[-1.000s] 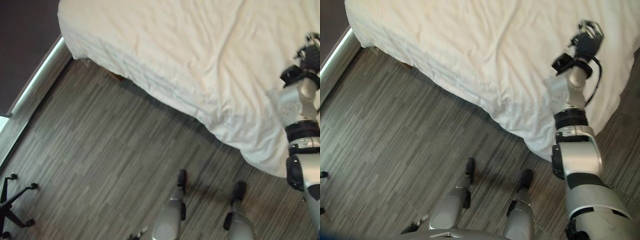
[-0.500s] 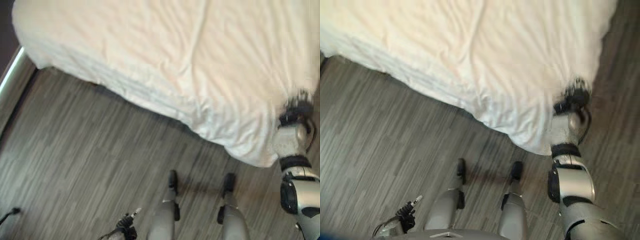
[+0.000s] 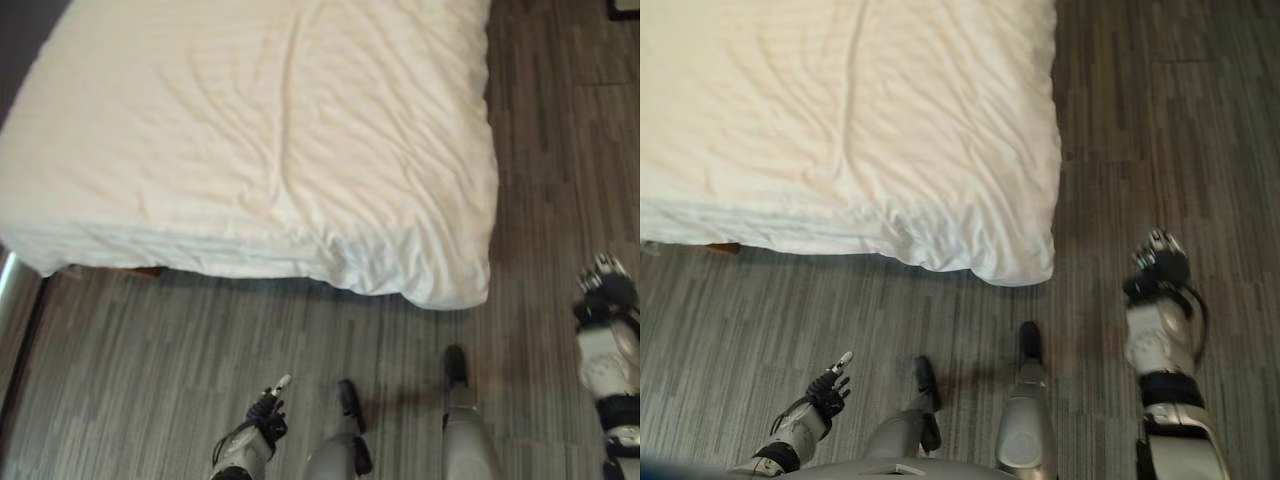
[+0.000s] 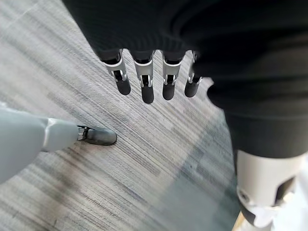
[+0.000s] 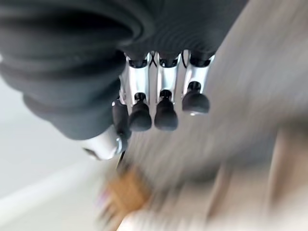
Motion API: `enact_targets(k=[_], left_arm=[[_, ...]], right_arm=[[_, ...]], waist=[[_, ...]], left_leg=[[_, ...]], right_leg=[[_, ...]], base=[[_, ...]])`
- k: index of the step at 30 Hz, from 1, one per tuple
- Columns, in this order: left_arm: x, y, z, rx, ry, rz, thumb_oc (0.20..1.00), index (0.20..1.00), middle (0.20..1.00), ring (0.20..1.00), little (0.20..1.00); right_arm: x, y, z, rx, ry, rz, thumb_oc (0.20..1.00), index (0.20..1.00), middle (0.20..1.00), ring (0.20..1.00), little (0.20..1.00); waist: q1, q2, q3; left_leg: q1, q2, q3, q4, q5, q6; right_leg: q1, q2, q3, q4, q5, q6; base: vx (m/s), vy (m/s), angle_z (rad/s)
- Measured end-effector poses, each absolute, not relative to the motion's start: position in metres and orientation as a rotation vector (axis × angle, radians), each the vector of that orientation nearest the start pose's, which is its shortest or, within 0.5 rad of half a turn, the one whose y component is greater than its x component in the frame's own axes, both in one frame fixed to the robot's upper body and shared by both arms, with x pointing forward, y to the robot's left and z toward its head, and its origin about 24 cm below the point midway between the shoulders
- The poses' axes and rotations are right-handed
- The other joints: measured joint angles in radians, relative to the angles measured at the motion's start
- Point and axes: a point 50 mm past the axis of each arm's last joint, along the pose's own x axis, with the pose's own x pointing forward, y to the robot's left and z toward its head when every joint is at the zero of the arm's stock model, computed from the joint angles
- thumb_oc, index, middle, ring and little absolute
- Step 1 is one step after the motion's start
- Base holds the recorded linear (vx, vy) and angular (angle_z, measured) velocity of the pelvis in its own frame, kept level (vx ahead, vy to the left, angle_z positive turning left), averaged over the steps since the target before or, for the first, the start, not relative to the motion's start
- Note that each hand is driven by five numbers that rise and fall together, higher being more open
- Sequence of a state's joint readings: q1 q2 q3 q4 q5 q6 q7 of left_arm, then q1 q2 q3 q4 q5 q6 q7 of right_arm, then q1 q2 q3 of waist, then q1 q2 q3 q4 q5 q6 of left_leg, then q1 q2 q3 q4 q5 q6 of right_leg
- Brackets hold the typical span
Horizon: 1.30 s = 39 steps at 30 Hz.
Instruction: Making the bed.
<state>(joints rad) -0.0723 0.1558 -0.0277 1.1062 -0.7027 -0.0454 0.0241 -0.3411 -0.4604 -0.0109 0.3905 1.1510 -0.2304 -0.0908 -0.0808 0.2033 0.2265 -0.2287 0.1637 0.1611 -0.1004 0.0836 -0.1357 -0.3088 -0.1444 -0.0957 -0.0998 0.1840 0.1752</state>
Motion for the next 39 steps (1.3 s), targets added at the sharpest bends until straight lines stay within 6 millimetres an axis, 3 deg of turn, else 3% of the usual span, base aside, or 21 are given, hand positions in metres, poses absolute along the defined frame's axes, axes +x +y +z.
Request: enact_targets(k=[1, 3, 5, 8, 13, 16, 18, 21, 24, 29, 32, 34, 35, 37, 38, 39], left_arm=[[0.138, 0.207, -0.150, -0.452, 0.958, 0.444, 1.000, 1.000, 1.000, 1.000, 1.000], [0.130, 0.203, -0.153, -0.462, 0.977, 0.450, 1.000, 1.000, 1.000, 1.000, 1.000], [0.122, 0.200, -0.157, -0.464, 1.011, 0.460, 1.000, 1.000, 1.000, 1.000, 1.000], [0.126, 0.200, -0.156, -0.458, 0.997, 0.464, 1.000, 1.000, 1.000, 1.000, 1.000], [0.138, 0.202, -0.150, -0.402, 0.949, 0.448, 1.000, 1.000, 1.000, 1.000, 1.000], [0.144, 0.206, -0.147, -0.364, 0.921, 0.433, 1.000, 1.000, 1.000, 1.000, 1.000], [0.139, 0.208, -0.148, -0.358, 0.916, 0.446, 1.000, 1.000, 1.000, 1.000, 1.000], [0.117, 0.213, -0.154, -0.347, 0.970, 0.481, 1.000, 1.000, 1.000, 1.000, 1.000], [0.114, 0.214, -0.156, -0.345, 0.982, 0.487, 1.000, 1.000, 1.000, 1.000, 1.000], [0.129, 0.216, -0.151, -0.363, 0.959, 0.486, 1.000, 1.000, 1.000, 1.000, 1.000], [0.143, 0.222, -0.145, -0.349, 0.923, 0.468, 1.000, 1.000, 1.000, 1.000, 1.000], [0.155, 0.231, -0.139, -0.331, 0.901, 0.459, 1.000, 1.000, 1.000, 1.000, 1.000], [0.155, 0.240, -0.137, -0.318, 0.888, 0.472, 1.000, 1.000, 1.000, 1.000, 1.000], [0.162, 0.247, -0.130, -0.316, 0.852, 0.468, 1.000, 1.000, 1.000, 1.000, 1.000], [0.162, 0.247, -0.130, -0.316, 0.852, 0.468, 1.000, 1.000, 1.000, 1.000, 1.000], [0.157, 0.262, -0.128, -0.325, 0.832, 0.512, 1.000, 1.000, 1.000, 1.000, 1.000]], right_arm=[[0.325, -0.225, 0.107, 0.757, -0.236, -0.041, 0.200, 0.200, 0.200, 0.200, 0.200], [0.330, -0.191, 0.119, 0.856, -0.267, 0.098, 0.200, 0.200, 0.200, 0.200, 0.200], [0.335, -0.162, 0.128, 0.969, -0.290, 0.187, 0.200, 0.200, 0.200, 0.200, 0.200], [0.342, -0.139, 0.145, 1.049, -0.337, 0.241, 0.200, 0.200, 0.200, 0.200, 0.200], [0.370, -0.132, 0.178, 1.014, -0.380, 0.218, 0.200, 0.200, 0.200, 0.200, 0.200], [0.396, -0.164, 0.189, 0.903, -0.357, -0.044, 0.200, 0.200, 0.200, 0.200, 0.200], [0.401, -0.187, 0.190, 0.837, -0.367, -0.157, 0.200, 0.200, 0.200, 0.200, 0.200], [0.400, -0.186, 0.194, 0.756, -0.391, -0.154, 0.200, 0.200, 0.200, 0.200, 0.200], [0.397, -0.186, 0.192, 0.766, -0.394, -0.140, 0.200, 0.200, 0.200, 0.200, 0.200], [0.386, -0.190, 0.159, 0.747, -0.362, -0.097, 0.200, 0.200, 0.200, 0.200, 0.200], [0.375, -0.198, 0.123, 0.685, -0.258, -0.123, 0.200, 0.200, 0.200, 0.200, 0.200], [0.357, -0.218, 0.081, 0.650, -0.137, -0.194, 0.200, 0.200, 0.200, 0.200, 0.200], [0.336, -0.238, 0.037, 0.671, 0.010, -0.331, 0.200, 0.200, 0.200, 0.200, 0.200], [0.284, -0.278, -0.023, 0.670, 0.215, -0.567, 0.200, 0.200, 0.200, 0.200, 0.200], [0.284, -0.278, -0.023, 0.670, 0.215, -0.567, 0.200, 0.200, 0.200, 0.200, 0.200], [0.207, -0.314, -0.073, 0.582, 0.443, -0.773, 0.200, 0.200, 0.200, 0.200, 0.200]], waist=[[0.018, -0.001, 0.000], [0.047, -0.001, 0.000], [0.069, -0.015, 0.006], [0.088, -0.053, 0.033], [0.118, -0.069, 0.072], [0.156, -0.044, 0.098], [0.179, -0.021, 0.111], [0.172, -0.013, 0.127], [0.163, -0.015, 0.125], [0.125, -0.042, 0.115], [0.100, -0.076, 0.089], [0.072, -0.111, 0.065], [0.057, -0.128, 0.034], [0.045, -0.138, 0.021], [0.045, -0.138, 0.021], [0.009, -0.130, 0.016]], left_leg=[[-0.005, 0.002, -0.018, 0.000, 0.008, 0.010], [-0.017, 0.003, -0.043, 0.000, 0.023, 0.015], [-0.029, -0.005, -0.078, 0.006, 0.037, 0.004], [-0.038, -0.021, -0.088, 0.006, 0.042, 0.006], [-0.061, -0.037, -0.111, 0.006, 0.048, 0.010], [-0.093, -0.036, -0.130, 0.006, 0.056, 0.009], [-0.119, -0.038, -0.142, 0.006, 0.061, 0.007], [-0.122, -0.037, -0.145, 0.006, 0.063, 0.008], [-0.128, -0.037, -0.143, 0.006, 0.060, 0.004], [-0.113, -0.050, -0.122, 0.006, 0.058, 0.003], [-0.082, -0.057, -0.107, 0.006, 0.048, 0.009], [-0.036, -0.064, -0.093, 0.006, 0.037, 0.012], [-0.020, -0.068, -0.083, 0.003, 0.027, 0.017], [0.013, -0.073, -0.059, 0.001, 0.015, 0.023], [0.013, -0.073, -0.059, 0.001, 0.015, 0.023], [0.059, -0.070, -0.026, 0.000, -0.003, 0.027]], right_leg=[[0.005, 0.003, -0.019, 0.000, 0.006, -0.011], [0.009, 0.003, -0.040, 0.000, 0.005, -0.014], [0.022, -0.006, -0.069, 0.000, 0.003, -0.012], [0.018, -0.022, -0.073, 0.000, 0.004, -0.010], [0.014, -0.038, -0.094, 0.000, 0.001, -0.001], [-0.005, -0.037, -0.116, 0.000, 0.000, 0.001], [-0.022, -0.038, -0.123, 0.000, 0.000, 0.001], [-0.024, -0.038, -0.130, 0.000, -0.005, 0.006], [-0.032, -0.039, -0.127, 0.000, -0.009, 0.001], [-0.028, -0.053, -0.106, 0.001, -0.004, -0.001], [-0.004, -0.060, -0.091, 0.000, -0.005, 0.001], [0.029, -0.068, -0.079, 0.000, -0.012, 0.009], [0.041, -0.073, -0.069, -0.004, -0.016, 0.015], [0.059, -0.077, -0.046, -0.004, -0.017, 0.017], [0.059, -0.077, -0.046, -0.004, -0.017, 0.017], [0.077, -0.077, -0.008, -0.004, -0.013, 0.021]], base=[[-0.04, -0.033, 0.28], [-0.04, -0.020, 0.35], [-0.07, 0.000, 0.45], [-0.05, -0.007, 0.20], [-0.04, -0.019, 0.16], [-0.02, -0.017, 0.16], [0.00, -0.012, 0.15], [0.01, -0.007, 0.05], [0.03, 0.055, -0.02], [0.03, 0.046, -0.04], [0.03, 0.025, -0.11], [0.06, 0.019, -0.13], [0.04, 0.006, -0.20], [0.04, 0.001, -0.23], [0.06, -0.046, -0.47], [0.06, -0.046, -0.71]])
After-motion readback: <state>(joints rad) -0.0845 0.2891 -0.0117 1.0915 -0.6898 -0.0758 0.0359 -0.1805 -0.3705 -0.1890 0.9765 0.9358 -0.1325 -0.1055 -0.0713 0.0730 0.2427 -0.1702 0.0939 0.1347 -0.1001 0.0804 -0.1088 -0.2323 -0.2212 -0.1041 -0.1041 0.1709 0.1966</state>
